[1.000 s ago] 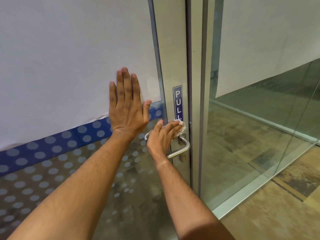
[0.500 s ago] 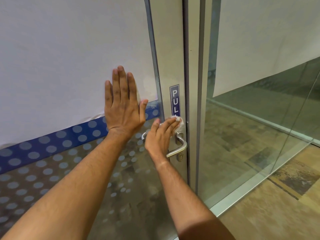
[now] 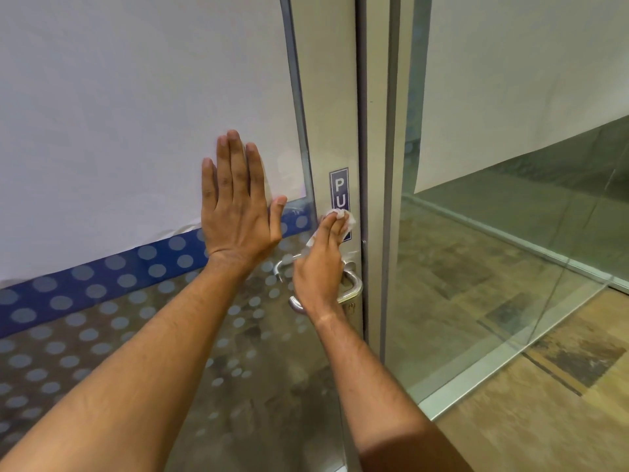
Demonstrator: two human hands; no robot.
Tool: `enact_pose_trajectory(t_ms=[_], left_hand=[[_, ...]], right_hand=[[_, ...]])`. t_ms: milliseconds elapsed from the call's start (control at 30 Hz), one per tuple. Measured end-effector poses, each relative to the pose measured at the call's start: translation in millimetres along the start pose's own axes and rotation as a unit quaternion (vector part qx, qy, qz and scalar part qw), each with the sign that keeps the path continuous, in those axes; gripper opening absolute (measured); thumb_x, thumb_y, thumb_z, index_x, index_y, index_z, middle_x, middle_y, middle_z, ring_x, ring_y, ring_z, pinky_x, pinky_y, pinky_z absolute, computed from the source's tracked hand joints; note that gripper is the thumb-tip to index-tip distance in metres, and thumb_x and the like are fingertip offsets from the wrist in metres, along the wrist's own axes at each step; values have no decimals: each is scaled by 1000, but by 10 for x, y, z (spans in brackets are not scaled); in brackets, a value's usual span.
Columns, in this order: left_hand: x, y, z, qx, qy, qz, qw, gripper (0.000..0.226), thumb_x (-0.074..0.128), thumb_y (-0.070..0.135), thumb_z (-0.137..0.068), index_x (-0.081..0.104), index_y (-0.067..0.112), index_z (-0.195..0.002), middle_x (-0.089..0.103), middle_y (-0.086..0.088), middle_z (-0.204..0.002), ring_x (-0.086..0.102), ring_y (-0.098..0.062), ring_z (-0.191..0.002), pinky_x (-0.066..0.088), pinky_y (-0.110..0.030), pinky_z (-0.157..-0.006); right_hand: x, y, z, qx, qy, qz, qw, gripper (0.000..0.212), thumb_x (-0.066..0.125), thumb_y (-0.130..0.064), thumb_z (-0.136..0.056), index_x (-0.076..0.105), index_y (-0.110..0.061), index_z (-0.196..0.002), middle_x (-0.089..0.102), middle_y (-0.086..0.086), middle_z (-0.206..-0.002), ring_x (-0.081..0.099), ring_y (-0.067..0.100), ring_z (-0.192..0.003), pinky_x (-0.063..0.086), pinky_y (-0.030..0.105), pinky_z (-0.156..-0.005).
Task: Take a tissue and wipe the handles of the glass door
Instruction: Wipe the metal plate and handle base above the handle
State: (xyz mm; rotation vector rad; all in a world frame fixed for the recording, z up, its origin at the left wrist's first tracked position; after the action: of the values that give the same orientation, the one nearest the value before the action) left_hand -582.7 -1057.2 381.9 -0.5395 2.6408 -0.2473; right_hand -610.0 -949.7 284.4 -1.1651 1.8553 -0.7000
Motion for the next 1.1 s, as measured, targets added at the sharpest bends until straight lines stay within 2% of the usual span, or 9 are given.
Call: enact_pose_trajectory(t_ms=[100, 200, 300, 400, 500, 600, 700, 933, 1100], left_hand=[[-20, 4, 0, 2, -8, -1, 1000, 85, 22, 58, -98, -4, 2, -156, -4, -18, -162, -19, -28, -151, -15, -41, -121], [-37, 6, 5, 9, -14, 1, 1000, 85, 23, 58, -99, -5, 2, -156, -5, -18, -162, -7, -30, -151, -14, -42, -121], [-42, 8, -1, 12, -10, 2, 1000, 84, 24, 56, -99, -3, 1, -155, -5, -19, -161, -3, -33, -151, -13, -42, -121], [-36, 10, -11, 12, -8, 4, 1000, 83, 23, 55, -98, -2, 0, -155, -2, -22, -161, -2, -35, -151, -12, -43, -121], [-21, 10, -12, 11, -6, 2, 1000, 84, 26, 54, -98, 0, 0, -156, 0, -23, -161, 0, -35, -151, -12, -42, -121], [-13, 6, -17, 10, -5, -2, 1000, 84, 27, 55, -98, 1, 0, -156, 2, -24, -161, 1, -36, -151, -11, -43, -122], [-10, 5, -18, 8, -7, -6, 1000, 84, 28, 55, -98, 2, 0, -156, 4, -24, -161, 2, -36, -151, -10, -43, -122], [-13, 17, -17, 5, -6, -23, 1000, 82, 25, 55, -99, 5, -1, -155, 5, -26, -160, 2, -37, -150, -9, -44, -121], [-27, 31, -23, 0, -12, -26, 1000, 82, 27, 55, -99, 7, -2, -155, 11, -28, -160, 3, -38, -149, -8, -44, -121]], right_hand=[[22, 176, 115, 53, -29, 20, 998, 83, 52, 5, -83, 14, -15, -153, 36, 13, -152, 55, 32, -118, 51, 29, -92], [-255, 350, 33, 147, 47, -100, 983, 52, 48, 3, -87, 55, -16, -134, 68, 6, -117, 63, 16, -93, 44, 4, -72], [-630, 437, -121, 162, 150, -232, 947, 48, 48, 6, -86, 58, -12, -130, 68, 1, -119, 65, 12, -102, 50, 17, -91], [-862, 412, -299, 101, 196, -208, 953, 50, 46, 8, -86, 57, -12, -130, 66, -5, -119, 60, -1, -103, 43, 4, -88], [-883, 302, -413, -28, 150, -134, 979, 52, 46, 11, -87, 53, -10, -134, 60, -8, -125, 54, -4, -112, 40, 6, -97], [-782, 206, -462, -185, 93, -36, 978, 58, 47, 18, -84, 49, -3, -138, 53, 10, -139, 49, 18, -131, 35, 21, -110], [-648, 140, -554, -252, 51, 60, 965, 69, 45, 20, -79, 40, -4, -144, 40, 12, -150, 35, 26, -140, 25, 24, -113], [-513, 296, -531, -392, -4, 225, 892, 83, 53, 26, -65, 35, 4, -143, 31, 25, -150, 21, 34, -142, 19, 41, -114], [-452, 462, -410, -489, -34, 285, 823, 66, 50, 19, -73, 42, 6, -137, 42, 28, -143, 36, 40, -135, 25, 51, -110]])
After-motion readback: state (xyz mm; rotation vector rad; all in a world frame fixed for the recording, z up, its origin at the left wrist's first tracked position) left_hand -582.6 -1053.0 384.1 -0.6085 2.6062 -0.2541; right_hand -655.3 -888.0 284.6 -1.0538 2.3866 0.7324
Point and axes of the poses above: each hand's wrist, its own z-axis away from the middle knuckle, its own x-axis out of the palm, y = z × x, the point moved 4 cm from there along -z, towards the middle knuckle
